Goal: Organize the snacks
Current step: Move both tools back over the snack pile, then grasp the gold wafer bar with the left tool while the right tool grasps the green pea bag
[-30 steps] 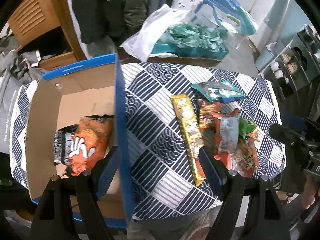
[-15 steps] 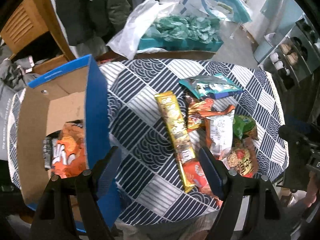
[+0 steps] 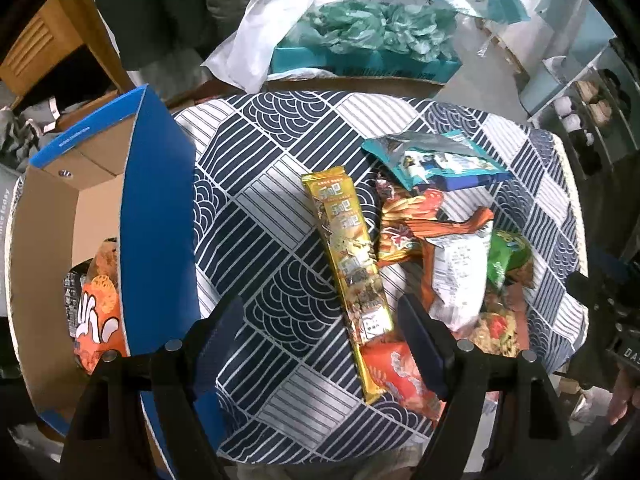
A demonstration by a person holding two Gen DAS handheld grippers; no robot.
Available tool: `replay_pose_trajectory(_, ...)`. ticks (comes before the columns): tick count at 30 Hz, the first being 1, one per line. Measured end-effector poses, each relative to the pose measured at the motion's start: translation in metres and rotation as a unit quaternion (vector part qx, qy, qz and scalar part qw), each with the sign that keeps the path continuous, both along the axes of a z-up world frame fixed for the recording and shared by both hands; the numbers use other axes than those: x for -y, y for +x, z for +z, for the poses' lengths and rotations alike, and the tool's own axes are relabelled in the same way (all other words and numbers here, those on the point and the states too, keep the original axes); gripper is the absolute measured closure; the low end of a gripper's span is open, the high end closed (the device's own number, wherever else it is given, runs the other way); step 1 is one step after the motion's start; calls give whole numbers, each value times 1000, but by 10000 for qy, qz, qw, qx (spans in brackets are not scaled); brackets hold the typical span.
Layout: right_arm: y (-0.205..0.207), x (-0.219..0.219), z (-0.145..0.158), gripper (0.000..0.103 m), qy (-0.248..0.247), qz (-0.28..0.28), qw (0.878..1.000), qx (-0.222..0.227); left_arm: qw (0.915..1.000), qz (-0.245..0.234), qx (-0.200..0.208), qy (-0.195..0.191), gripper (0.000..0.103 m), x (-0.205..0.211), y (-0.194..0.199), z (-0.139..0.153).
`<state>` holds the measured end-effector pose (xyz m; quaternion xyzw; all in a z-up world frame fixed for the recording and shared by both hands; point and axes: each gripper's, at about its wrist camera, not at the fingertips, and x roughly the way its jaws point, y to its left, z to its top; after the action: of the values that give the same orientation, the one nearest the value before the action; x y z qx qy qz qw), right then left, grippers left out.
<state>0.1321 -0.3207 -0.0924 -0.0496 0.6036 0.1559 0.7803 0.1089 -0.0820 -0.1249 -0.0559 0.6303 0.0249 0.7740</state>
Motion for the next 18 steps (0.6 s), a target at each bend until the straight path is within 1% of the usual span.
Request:
replay_pose_trajectory(5,4,0,-11,27,-50,64,9999,-98,9998,44,-180,104,22,-1,9,-21)
replay_pose_trajectory(8,5,-2,-18,27,-92,171,9997,-176,9993,113,-353,75,22,-2,14,-35)
replay_pose_trajectory(12,5,-9,-31,27,-197,455,9984,-286,9982,198,-560,-10,22,0,19,-51)
replay_pose_trajectory(15,6,-11,-41,27,-277,660,9969,-316,9982,171,-577,-24,22,4,21,-54)
replay_pose_trajectory(18,7,-10,-51,27,-336,734,9961,-365,9983,43,-574,102,22,12,22,-58)
